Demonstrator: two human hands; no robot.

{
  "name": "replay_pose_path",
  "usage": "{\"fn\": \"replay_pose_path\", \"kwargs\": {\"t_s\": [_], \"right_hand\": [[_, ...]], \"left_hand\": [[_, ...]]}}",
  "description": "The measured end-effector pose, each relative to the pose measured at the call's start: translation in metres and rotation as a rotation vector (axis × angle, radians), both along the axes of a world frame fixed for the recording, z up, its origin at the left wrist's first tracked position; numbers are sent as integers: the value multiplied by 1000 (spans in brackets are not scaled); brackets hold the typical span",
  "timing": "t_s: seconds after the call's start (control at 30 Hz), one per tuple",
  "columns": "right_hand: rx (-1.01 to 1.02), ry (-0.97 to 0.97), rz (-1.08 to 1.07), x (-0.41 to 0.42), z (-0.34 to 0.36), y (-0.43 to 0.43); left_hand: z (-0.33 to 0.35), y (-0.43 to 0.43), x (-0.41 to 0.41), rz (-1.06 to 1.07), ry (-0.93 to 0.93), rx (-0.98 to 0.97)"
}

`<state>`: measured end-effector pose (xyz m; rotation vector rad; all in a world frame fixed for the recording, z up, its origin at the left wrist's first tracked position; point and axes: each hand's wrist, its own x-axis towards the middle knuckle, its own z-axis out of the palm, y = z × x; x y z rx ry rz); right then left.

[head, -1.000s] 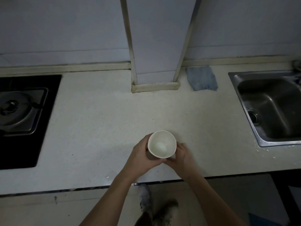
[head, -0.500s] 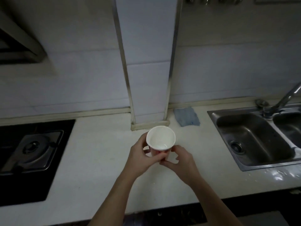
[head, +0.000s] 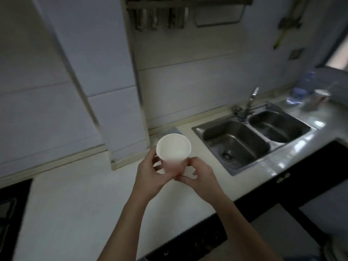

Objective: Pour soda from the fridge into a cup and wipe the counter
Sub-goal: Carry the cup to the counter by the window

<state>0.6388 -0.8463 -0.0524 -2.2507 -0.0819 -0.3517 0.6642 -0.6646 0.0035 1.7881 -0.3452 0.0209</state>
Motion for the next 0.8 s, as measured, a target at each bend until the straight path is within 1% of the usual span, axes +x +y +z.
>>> {"fn": "replay_pose_path", "kwargs": {"t_s": [0.13, 0.27, 0.37, 0.53, 0.67, 0.8], "right_hand": [[8, 16, -166, -32, 9, -29], [9, -6, -345, -73, 12, -53], [-18, -17, -486, -107, 11, -65], [-91, 27, -744, -159, 10, -74], [-71, -11, -884, -188, 13, -80], [-68, -38, -975, -208, 15, -92]], "left_hand": [[4, -38, 0, -161, -11, 28], [0, -77, -4, -367, -6, 38], [-3, -106, -14, -516, 0, 24], [-3, -148, -38, -737, 32, -12], [-2, -176, -57, -856, 19, -40], [-3, -201, -75, -921, 0, -37]]}}
